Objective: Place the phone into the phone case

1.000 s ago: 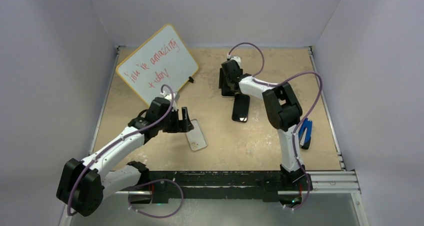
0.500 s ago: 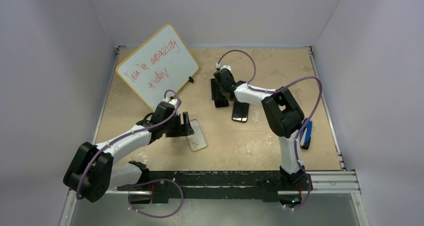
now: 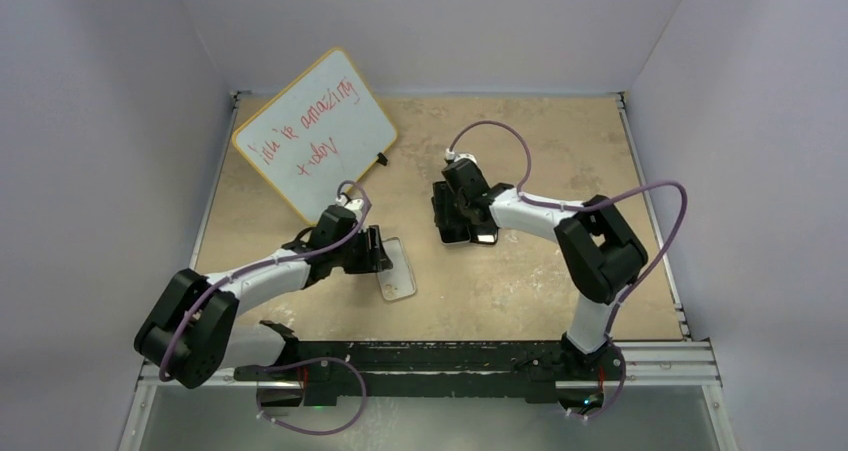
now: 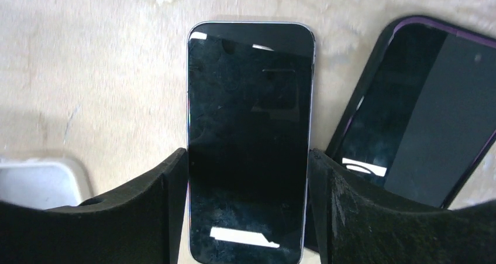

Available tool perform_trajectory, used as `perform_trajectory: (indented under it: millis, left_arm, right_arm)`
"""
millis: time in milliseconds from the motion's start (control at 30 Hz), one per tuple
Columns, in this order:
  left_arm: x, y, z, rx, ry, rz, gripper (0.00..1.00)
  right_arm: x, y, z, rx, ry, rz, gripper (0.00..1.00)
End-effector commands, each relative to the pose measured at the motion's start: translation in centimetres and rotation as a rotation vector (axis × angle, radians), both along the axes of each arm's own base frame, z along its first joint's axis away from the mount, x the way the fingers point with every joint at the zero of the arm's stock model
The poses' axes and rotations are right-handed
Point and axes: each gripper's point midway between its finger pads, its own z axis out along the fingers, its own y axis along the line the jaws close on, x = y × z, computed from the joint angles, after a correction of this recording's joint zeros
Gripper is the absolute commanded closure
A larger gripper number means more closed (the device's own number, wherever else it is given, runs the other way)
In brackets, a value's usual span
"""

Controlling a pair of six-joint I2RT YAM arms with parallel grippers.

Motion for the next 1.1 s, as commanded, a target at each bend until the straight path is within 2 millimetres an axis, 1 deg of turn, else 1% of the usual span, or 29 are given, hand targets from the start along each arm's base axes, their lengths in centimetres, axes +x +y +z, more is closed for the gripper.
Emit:
perform_trajectory:
  millis: [0,67,133,300,400,533,600,667,733,800,867,900,1067]
  left_arm:
    - [0.4,-1.9,0.8,-0.059,-0.043,-0.038,0.53]
    - [0.3,-2.5,1.0,-0.083,-0.046,-0.047,0.54]
    - [0.0,-3.1,1.3,-0.117,-0.038,-0.059,0.55]
    - [-0.8,-4.1,1.3,-0.179,0.02,-0.069,0.56]
    - [-1.2,-4.2,1.6,-0.207,0.036,-0.06,0.57]
    - [-1.6,-4.1,1.8,-0.224,0.041,-0.045,0.57]
    - [-1.7,-4.1,1.6,-0.227,0.052,-0.045,0.6]
    - [-2.0,-4.2,1.5,-0.235,0.067,-0.048,0.62]
    - [-2.3,-4.3,1.5,-0.246,0.076,-0.049,0.62]
    - [-2.4,-4.3,1.7,-0.254,0.075,-0.051,0.62]
    - [-2.3,-4.1,1.7,-0.246,0.063,-0.045,0.62]
    - [-2.3,-3.9,1.6,-0.233,0.061,-0.038,0.62]
    - [-2.2,-3.5,1.1,-0.2,0.06,-0.04,0.62]
  right_arm:
    - [-1.4,1.0,2.7,0.119,-0.028,0.006,0.6]
    - [-2.2,1.0,3.1,0.149,-0.031,0.01,0.61]
    - [-2.8,0.9,2.9,0.155,-0.027,0.012,0.61]
    - [-3.7,0.7,2.1,0.128,-0.023,0.013,0.62]
    - [-4.2,0.7,1.7,0.102,-0.022,0.021,0.62]
    - [-4.8,1.5,2.0,0.134,-0.013,0.033,0.61]
    - [-5.1,1.8,2.0,0.151,-0.001,0.037,0.61]
    - [-5.4,1.8,1.7,0.134,-0.002,0.04,0.61]
    - [-5.6,1.3,1.1,0.083,-0.008,0.036,0.6]
    - [-5.7,0.9,0.7,0.006,-0.02,0.037,0.57]
    - [-5.8,0.8,0.5,-0.073,-0.027,0.05,0.49]
    - [-5.8,0.8,0.3,-0.097,-0.021,0.054,0.47]
    - [-5.6,0.8,-0.7,-0.165,0.016,0.064,0.41]
